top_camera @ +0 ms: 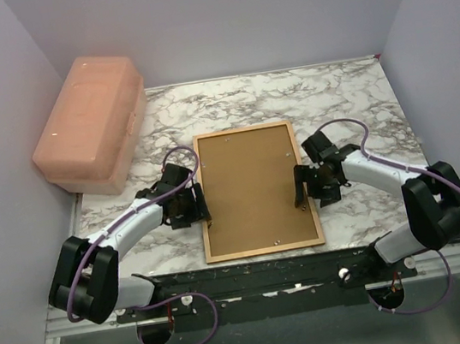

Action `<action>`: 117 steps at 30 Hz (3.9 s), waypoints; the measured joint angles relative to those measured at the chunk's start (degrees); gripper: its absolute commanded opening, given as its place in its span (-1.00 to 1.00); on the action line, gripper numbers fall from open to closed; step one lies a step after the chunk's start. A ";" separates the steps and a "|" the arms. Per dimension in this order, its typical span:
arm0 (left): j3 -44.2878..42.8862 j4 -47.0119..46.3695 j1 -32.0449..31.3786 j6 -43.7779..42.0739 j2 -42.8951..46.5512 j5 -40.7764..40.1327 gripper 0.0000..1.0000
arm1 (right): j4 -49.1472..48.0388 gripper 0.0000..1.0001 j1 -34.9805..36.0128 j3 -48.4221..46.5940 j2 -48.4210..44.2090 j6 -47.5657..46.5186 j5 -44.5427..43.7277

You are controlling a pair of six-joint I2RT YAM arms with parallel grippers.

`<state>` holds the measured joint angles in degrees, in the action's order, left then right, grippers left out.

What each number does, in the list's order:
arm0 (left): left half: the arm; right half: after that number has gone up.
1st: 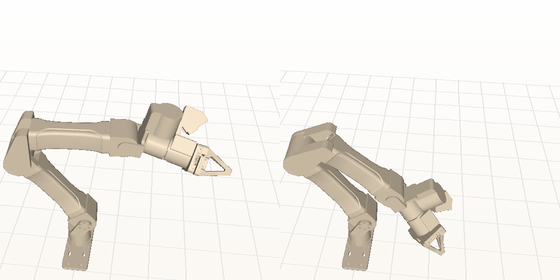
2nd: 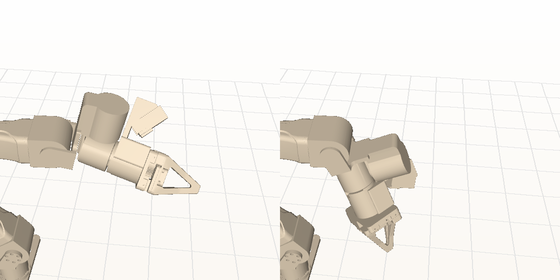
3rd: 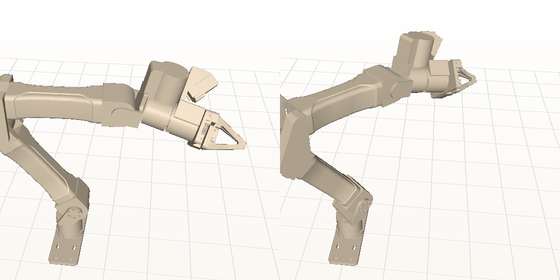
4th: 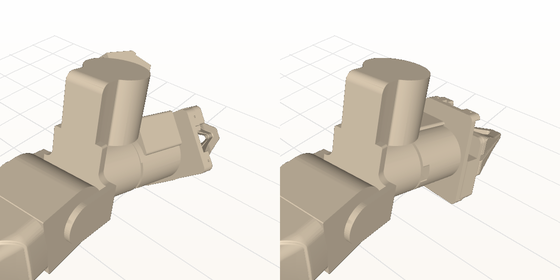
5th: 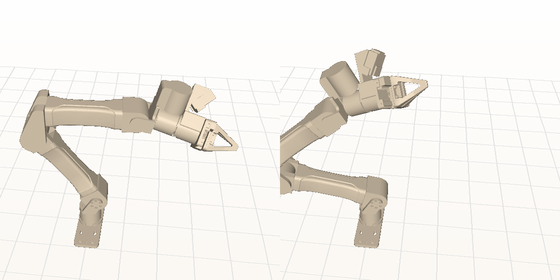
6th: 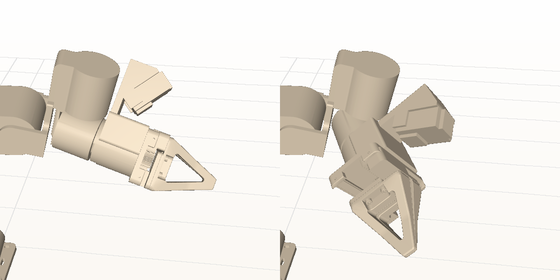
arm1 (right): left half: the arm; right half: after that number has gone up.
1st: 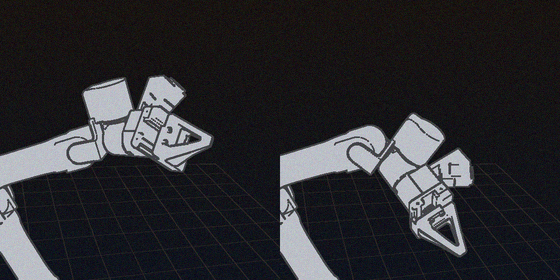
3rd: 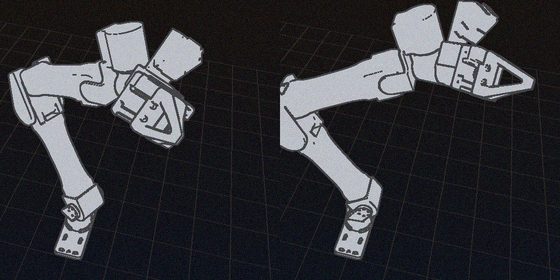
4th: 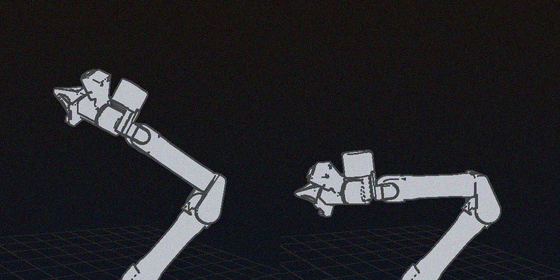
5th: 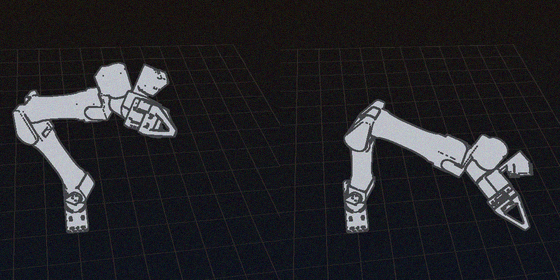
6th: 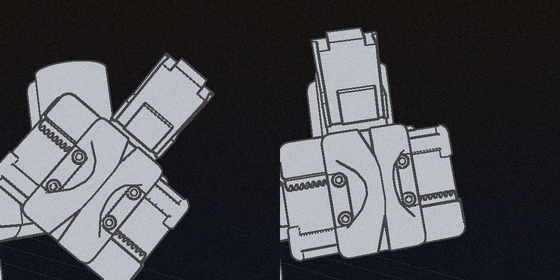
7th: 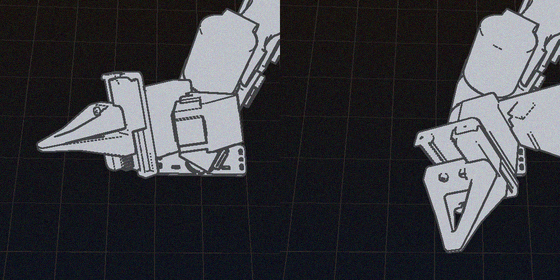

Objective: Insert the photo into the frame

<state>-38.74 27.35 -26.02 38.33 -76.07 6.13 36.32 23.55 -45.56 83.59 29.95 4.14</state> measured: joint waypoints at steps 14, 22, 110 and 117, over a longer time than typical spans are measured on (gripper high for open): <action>-0.37 -0.26 -0.79 1.03 -1.36 -0.09 0.29 | -1.11 -0.08 0.02 0.24 0.61 0.50 1.22; -0.81 -0.22 -0.98 1.01 -1.90 -0.09 0.29 | -0.24 -0.07 1.70 -0.85 2.05 0.74 -0.83; -2.71 2.14 0.57 0.44 -0.81 -0.59 0.30 | -0.87 0.98 1.20 -13.33 5.70 1.92 0.20; -2.71 2.12 0.94 0.20 -0.68 0.11 0.30 | -3.30 0.93 -2.56 -23.02 16.76 0.90 0.87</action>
<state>-41.45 29.47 -25.08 38.52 -76.75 6.24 33.01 20.99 -68.58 100.36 30.85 5.02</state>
